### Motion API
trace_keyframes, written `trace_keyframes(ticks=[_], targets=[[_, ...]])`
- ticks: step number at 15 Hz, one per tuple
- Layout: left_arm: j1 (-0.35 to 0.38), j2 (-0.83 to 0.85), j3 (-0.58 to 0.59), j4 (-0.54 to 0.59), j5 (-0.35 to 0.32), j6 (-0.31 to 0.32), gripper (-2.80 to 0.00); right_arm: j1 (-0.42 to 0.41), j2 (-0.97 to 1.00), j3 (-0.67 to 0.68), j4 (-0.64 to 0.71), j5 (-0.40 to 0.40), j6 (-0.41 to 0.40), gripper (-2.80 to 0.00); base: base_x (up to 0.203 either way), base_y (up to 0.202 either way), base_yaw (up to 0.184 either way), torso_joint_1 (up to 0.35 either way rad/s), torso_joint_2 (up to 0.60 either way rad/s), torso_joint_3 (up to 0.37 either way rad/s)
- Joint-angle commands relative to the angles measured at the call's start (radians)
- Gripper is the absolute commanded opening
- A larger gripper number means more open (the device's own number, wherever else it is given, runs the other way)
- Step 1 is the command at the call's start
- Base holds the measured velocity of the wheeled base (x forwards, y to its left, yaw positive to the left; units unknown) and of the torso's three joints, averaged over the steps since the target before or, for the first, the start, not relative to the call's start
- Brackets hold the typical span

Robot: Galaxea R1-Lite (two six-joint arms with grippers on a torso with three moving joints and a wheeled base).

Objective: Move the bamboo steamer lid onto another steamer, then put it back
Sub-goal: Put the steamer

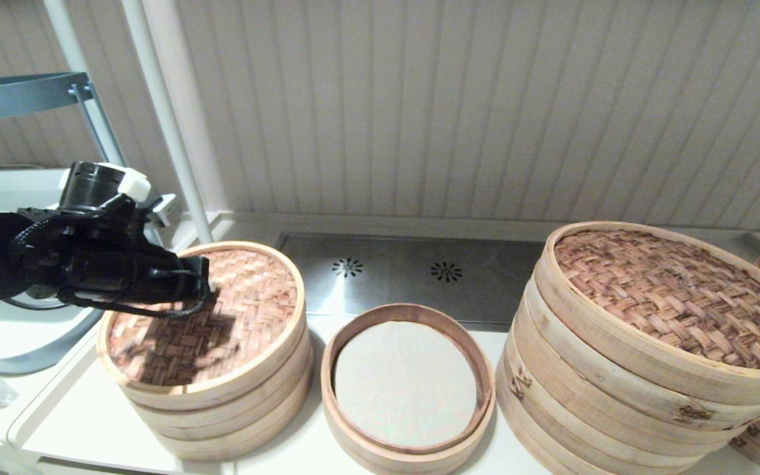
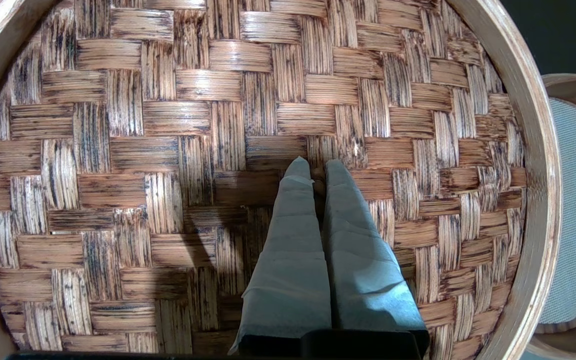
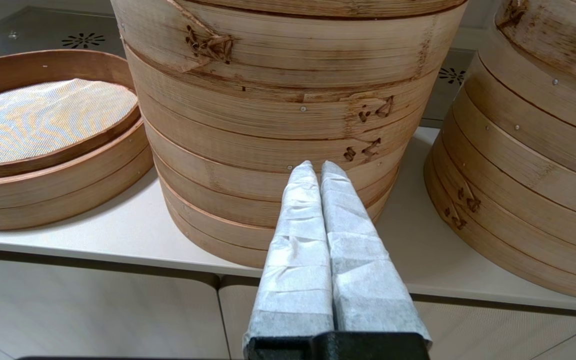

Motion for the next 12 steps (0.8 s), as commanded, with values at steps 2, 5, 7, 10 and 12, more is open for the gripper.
trace_keyframes(ticks=[2, 5, 7, 10, 12], targets=[[0.001, 0.021, -0.001, -0.002, -0.001, -0.002, -2.8, 0.0, 0.001, 0.0, 0.0, 0.0, -0.001, -2.8, 0.0, 0.0, 0.0, 0.0, 0.0, 0.0], [0.009, 0.031, -0.001, -0.003, -0.001, 0.0, -2.8, 0.0, 0.001, 0.0, 0.0, 0.0, -0.001, -2.8, 0.0, 0.0, 0.0, 0.0, 0.0, 0.0], [0.017, 0.038, -0.001, -0.009, -0.012, 0.0, -2.8, 0.0, 0.001, 0.0, 0.0, 0.0, -0.001, -2.8, 0.0, 0.0, 0.0, 0.0, 0.0, 0.0], [0.027, 0.051, 0.007, -0.036, -0.023, -0.001, -2.8, -0.001, 0.001, 0.0, 0.0, 0.0, -0.001, -2.8, 0.0, 0.0, 0.0, 0.0, 0.0, 0.0], [0.027, 0.056, 0.007, -0.038, -0.023, -0.001, -2.8, 0.0, 0.001, 0.0, 0.0, 0.0, -0.001, -2.8, 0.0, 0.0, 0.0, 0.0, 0.0, 0.0]])
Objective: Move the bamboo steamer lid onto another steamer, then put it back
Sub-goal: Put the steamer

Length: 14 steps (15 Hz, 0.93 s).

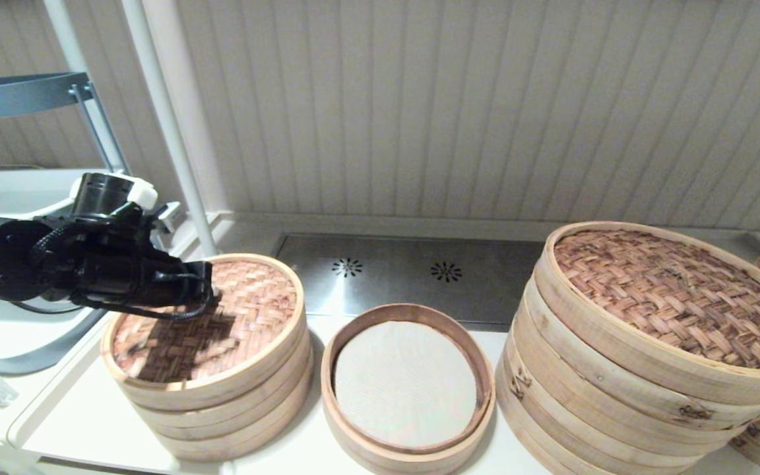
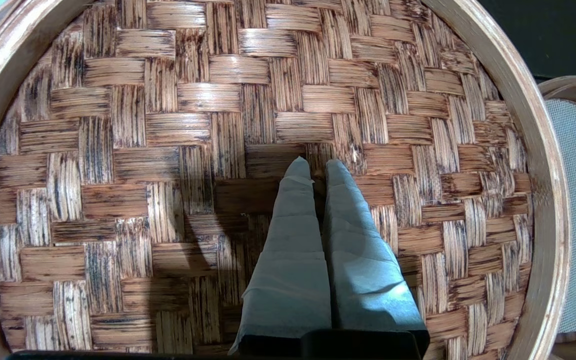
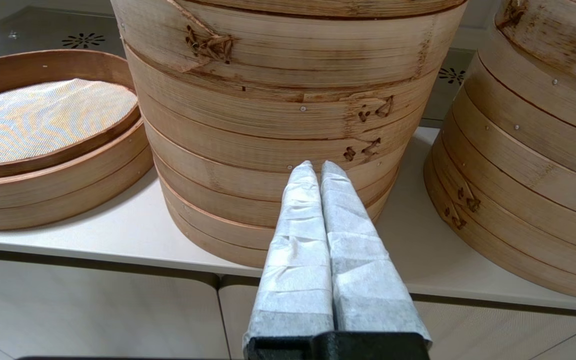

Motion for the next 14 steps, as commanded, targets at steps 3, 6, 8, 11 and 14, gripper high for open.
trace_keyframes(ticks=[3, 6, 8, 11, 14], targets=[[0.0, 0.009, 0.0, -0.001, -0.004, -0.001, -2.8, -0.001, 0.001, 0.0, 0.0, 0.0, -0.001, -2.8, 0.0, 0.0, 0.0, 0.0, 0.0, 0.0], [0.001, 0.006, 0.001, -0.001, -0.006, 0.004, -2.8, 0.0, 0.001, 0.0, 0.0, 0.0, -0.001, -2.8, 0.0, 0.0, 0.0, 0.0, 0.0, 0.0], [0.001, 0.004, 0.001, 0.001, -0.006, 0.007, -1.39, 0.0, 0.0, 0.0, 0.0, 0.0, -0.001, -2.8, 0.0, 0.0, 0.0, 0.0, 0.0, 0.0], [0.001, -0.005, 0.001, 0.001, -0.006, 0.018, 0.0, 0.0, 0.0, 0.0, 0.0, 0.0, -0.001, -2.8, 0.0, 0.0, 0.0, 0.0, 0.0, 0.0], [0.0, -0.031, 0.009, -0.001, -0.006, 0.018, 0.0, 0.0, 0.001, 0.0, 0.0, 0.0, -0.001, -2.8, 0.0, 0.0, 0.0, 0.0, 0.0, 0.0]])
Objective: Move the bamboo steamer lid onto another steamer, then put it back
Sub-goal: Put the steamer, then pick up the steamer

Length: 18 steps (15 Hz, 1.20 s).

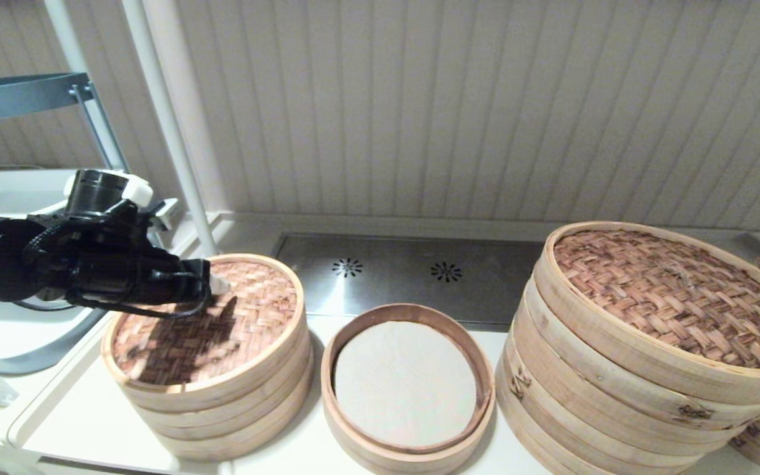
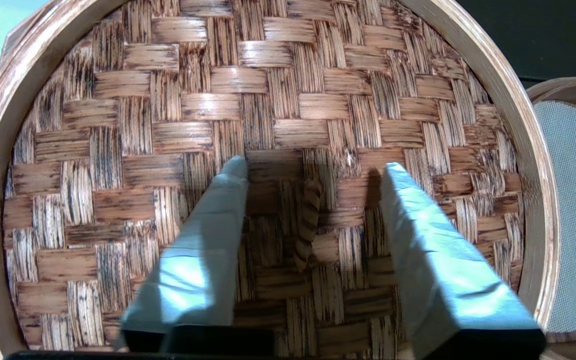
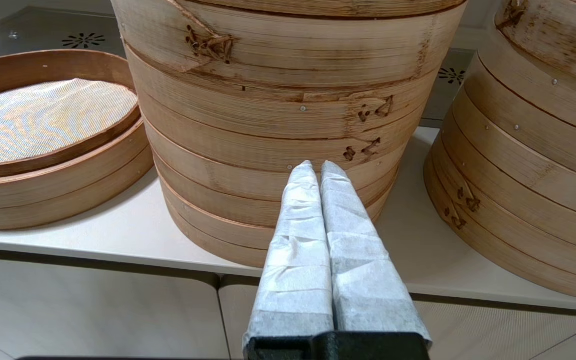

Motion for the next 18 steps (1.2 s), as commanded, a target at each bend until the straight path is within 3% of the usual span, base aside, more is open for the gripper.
trace_keyframes(ticks=[1, 4, 5, 12, 18], targets=[[0.0, -0.041, 0.008, 0.003, 0.0, -0.002, 0.0, 0.0, 0.001, 0.0, 0.0, 0.0, -0.001, -2.8, 0.0, 0.0, 0.0, 0.0, 0.0, 0.0], [0.0, -0.16, 0.017, 0.005, 0.0, 0.001, 0.0, -0.001, 0.001, 0.0, 0.0, 0.0, -0.001, -2.8, 0.0, 0.0, 0.0, 0.0, 0.0, 0.0], [0.0, -0.196, 0.022, 0.008, 0.0, 0.002, -2.8, -0.001, 0.0, 0.001, 0.0, 0.0, -0.001, -2.8, 0.0, 0.0, 0.0, 0.0, 0.0, 0.0], [0.039, -0.557, 0.179, 0.011, 0.003, 0.023, -2.8, -0.001, 0.001, 0.0, 0.0, 0.0, -0.001, -2.8, 0.0, 0.0, 0.0, 0.0, 0.0, 0.0], [0.128, -0.964, 0.504, 0.014, 0.019, 0.027, -2.8, 0.0, 0.001, 0.0, 0.0, 0.0, 0.001, -2.8, 0.0, 0.0, 0.0, 0.0, 0.0, 0.0]])
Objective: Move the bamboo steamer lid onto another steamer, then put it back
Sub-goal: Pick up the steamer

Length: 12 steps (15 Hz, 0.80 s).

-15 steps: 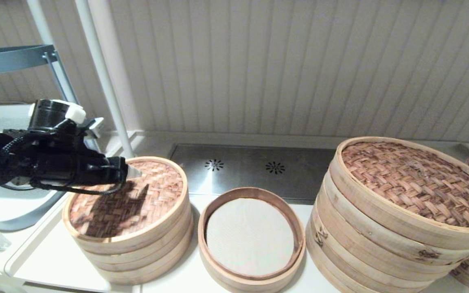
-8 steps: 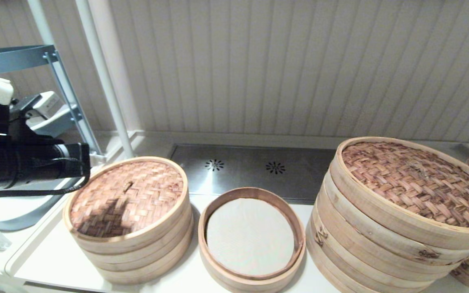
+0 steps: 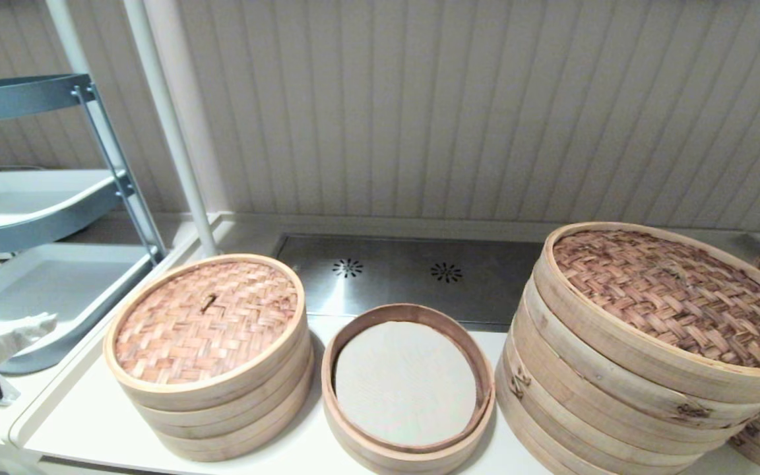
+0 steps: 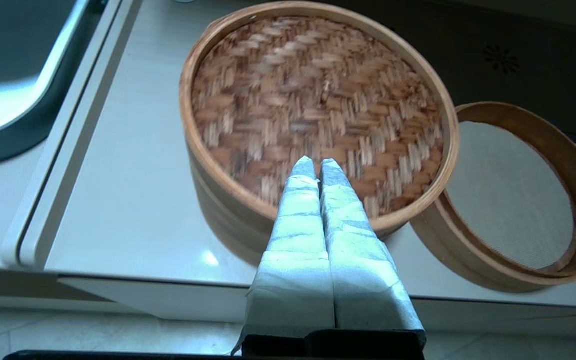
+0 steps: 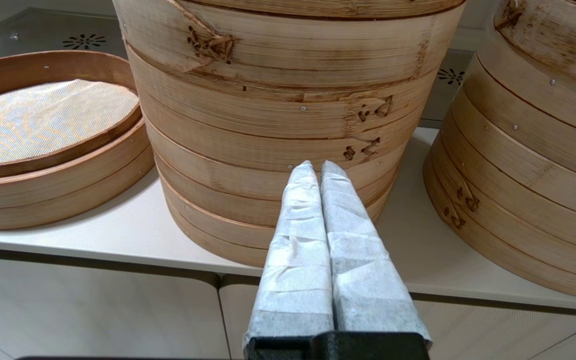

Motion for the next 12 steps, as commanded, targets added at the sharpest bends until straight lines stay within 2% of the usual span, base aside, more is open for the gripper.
trace_keyframes(ticks=[1, 4, 7, 10, 12], targets=[[0.028, -0.204, 0.127, 0.002, 0.007, -0.001, -2.8, 0.0, 0.001, 0.0, 0.0, 0.0, 0.0, -2.8, 0.0, 0.0, 0.0, 0.0, 0.0, 0.0], [0.038, -0.343, 0.293, 0.003, 0.033, -0.001, -2.8, 0.0, 0.001, 0.001, 0.0, 0.0, 0.0, -2.8, 0.0, 0.0, 0.0, 0.0, 0.0, 0.0], [0.039, -0.461, 0.383, 0.005, 0.051, -0.001, -2.8, 0.0, 0.001, 0.0, 0.0, 0.0, 0.0, -2.8, 0.0, 0.0, 0.0, 0.0, 0.0, 0.0], [0.039, -0.579, 0.468, 0.024, 0.139, 0.004, -2.8, 0.0, 0.0, 0.0, 0.0, 0.0, 0.0, -2.8, 0.0, 0.0, 0.0, 0.0, 0.0, 0.0], [0.039, -0.63, 0.527, 0.032, 0.154, 0.029, -2.8, 0.0, 0.001, 0.001, 0.0, 0.0, 0.0, -2.8, 0.0, 0.0, 0.0, 0.0, 0.0, 0.0]])
